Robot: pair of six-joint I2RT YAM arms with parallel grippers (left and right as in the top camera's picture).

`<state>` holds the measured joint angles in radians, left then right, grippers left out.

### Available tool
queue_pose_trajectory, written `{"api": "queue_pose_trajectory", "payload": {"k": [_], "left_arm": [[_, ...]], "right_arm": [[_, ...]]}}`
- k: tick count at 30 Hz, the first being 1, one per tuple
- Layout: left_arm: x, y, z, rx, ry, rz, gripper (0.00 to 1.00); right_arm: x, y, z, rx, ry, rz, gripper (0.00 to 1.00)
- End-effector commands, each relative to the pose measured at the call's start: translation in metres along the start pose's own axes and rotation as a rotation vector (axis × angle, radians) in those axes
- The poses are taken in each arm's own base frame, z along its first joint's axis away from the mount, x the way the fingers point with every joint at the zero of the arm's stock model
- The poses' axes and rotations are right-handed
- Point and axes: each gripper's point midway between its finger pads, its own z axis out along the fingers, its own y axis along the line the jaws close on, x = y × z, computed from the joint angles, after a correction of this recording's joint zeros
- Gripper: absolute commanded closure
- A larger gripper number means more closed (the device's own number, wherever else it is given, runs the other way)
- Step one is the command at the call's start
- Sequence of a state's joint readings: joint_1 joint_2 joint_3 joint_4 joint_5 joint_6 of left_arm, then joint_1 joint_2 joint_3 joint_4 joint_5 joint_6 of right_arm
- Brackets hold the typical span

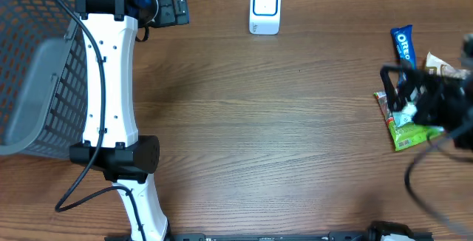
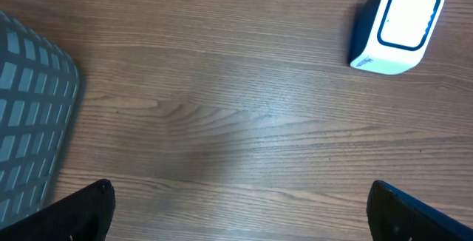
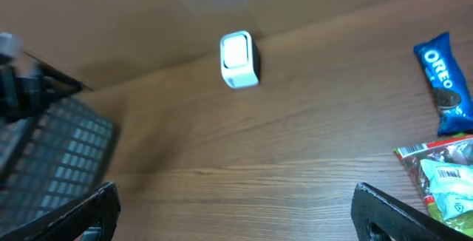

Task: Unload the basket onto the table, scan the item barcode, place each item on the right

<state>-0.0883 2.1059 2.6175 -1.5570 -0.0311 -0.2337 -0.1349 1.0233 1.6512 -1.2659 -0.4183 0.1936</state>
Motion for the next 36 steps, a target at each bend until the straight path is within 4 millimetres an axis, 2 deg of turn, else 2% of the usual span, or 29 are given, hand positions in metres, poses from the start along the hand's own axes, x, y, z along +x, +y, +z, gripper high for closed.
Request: {"api": "queue_pose_trajectory", "payload": {"k": [1, 4, 7, 11, 28, 36], "left_arm": [[-0.001, -0.001, -0.003, 0.002, -0.009, 0.003, 0.00], [-0.001, -0.002, -0.003, 0.002, -0.009, 0.004, 0.00], [-0.001, -0.002, -0.003, 0.002, -0.009, 0.004, 0.00], [-0.001, -0.001, -0.003, 0.002, -0.009, 0.003, 0.00], [-0.001, -0.002, -0.003, 0.002, -0.009, 0.004, 0.00], [-0.001, -0.002, -0.003, 0.002, -0.009, 0.004, 0.00]], "right_arm": [[0.003, 0.014, -0.026, -0.025, -0.058, 0.002, 0.00], [0.010, 0.017, -0.039, -0.025, -0.076, -0.009, 0.00], [0.009, 0.010, -0.044, 0.027, -0.101, -0.028, 0.00], [0.008, 0.004, -0.044, 0.061, -0.109, -0.026, 0.00], [0.012, 0.000, -0.042, 0.087, -0.093, -0.030, 0.00], [0.008, -0.024, -0.049, 0.215, -0.176, -0.037, 0.00]]}}
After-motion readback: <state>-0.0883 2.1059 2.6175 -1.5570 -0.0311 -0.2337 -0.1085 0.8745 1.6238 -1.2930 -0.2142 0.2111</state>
